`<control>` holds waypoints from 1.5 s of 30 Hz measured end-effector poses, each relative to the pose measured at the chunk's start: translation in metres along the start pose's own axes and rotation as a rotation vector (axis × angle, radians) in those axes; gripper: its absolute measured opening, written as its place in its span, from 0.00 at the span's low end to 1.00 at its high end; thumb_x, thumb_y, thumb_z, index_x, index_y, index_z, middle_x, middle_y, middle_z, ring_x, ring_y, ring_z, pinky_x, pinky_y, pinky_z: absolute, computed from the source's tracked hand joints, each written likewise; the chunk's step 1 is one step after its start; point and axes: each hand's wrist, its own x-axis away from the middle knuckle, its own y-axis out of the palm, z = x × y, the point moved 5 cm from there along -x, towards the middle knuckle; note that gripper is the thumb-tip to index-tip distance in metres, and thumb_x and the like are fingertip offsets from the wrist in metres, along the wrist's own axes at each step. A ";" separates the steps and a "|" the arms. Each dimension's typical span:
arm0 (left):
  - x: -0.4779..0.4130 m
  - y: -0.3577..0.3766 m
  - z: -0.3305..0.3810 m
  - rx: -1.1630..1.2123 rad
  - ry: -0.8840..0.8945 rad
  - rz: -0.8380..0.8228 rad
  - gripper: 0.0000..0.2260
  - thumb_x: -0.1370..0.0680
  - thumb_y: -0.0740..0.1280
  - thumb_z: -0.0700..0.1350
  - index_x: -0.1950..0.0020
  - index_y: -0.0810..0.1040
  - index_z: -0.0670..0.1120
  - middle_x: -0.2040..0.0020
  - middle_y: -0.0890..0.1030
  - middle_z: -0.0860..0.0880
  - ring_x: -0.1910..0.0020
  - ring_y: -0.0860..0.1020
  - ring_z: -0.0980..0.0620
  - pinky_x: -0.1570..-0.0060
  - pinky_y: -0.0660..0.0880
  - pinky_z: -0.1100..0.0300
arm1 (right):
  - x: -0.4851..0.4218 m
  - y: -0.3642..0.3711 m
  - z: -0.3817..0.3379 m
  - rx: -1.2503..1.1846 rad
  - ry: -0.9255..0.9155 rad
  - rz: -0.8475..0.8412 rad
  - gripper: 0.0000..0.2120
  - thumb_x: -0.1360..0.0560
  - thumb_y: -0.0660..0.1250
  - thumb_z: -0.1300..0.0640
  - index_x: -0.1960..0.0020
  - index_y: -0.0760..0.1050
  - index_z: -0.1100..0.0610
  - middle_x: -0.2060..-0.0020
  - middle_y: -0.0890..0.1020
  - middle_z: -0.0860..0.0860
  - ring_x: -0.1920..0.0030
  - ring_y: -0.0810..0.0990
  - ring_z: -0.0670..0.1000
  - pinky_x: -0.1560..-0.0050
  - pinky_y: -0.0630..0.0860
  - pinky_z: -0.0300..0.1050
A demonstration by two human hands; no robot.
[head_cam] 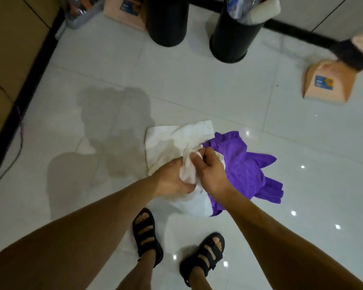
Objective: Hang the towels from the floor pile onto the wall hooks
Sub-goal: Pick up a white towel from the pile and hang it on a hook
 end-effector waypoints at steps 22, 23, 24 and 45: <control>0.422 -0.222 0.231 0.580 0.052 0.554 0.07 0.29 0.71 0.44 0.52 0.82 0.43 0.57 0.85 0.43 0.60 0.84 0.46 0.64 0.78 0.58 | 0.260 0.004 -0.386 0.795 -0.543 -0.490 0.44 0.49 0.76 0.30 0.37 0.66 0.39 0.44 0.75 0.42 0.45 0.74 0.47 0.44 0.74 0.45; 0.436 -0.220 0.242 0.662 0.087 0.572 0.08 0.28 0.69 0.42 0.51 0.81 0.42 0.56 0.85 0.42 0.59 0.84 0.45 0.62 0.80 0.56 | 0.277 0.016 -0.397 0.738 -0.584 -0.510 0.42 0.49 0.76 0.30 0.38 0.68 0.40 0.45 0.77 0.41 0.46 0.76 0.46 0.44 0.76 0.45; 0.451 -0.219 0.250 0.726 0.109 0.603 0.10 0.28 0.68 0.40 0.49 0.80 0.41 0.54 0.84 0.40 0.56 0.83 0.43 0.57 0.81 0.52 | 0.293 0.028 -0.406 0.647 -0.612 -0.527 0.39 0.48 0.78 0.32 0.40 0.71 0.40 0.47 0.79 0.41 0.47 0.78 0.44 0.45 0.78 0.45; 0.732 -0.195 0.127 0.863 0.231 1.123 0.19 0.29 0.73 0.52 0.40 0.79 0.48 0.49 0.85 0.48 0.48 0.82 0.47 0.44 0.77 0.43 | 0.589 0.238 -0.551 -0.099 -0.493 -1.146 0.29 0.25 0.66 0.42 0.33 0.72 0.61 0.43 0.82 0.57 0.44 0.81 0.56 0.45 0.79 0.51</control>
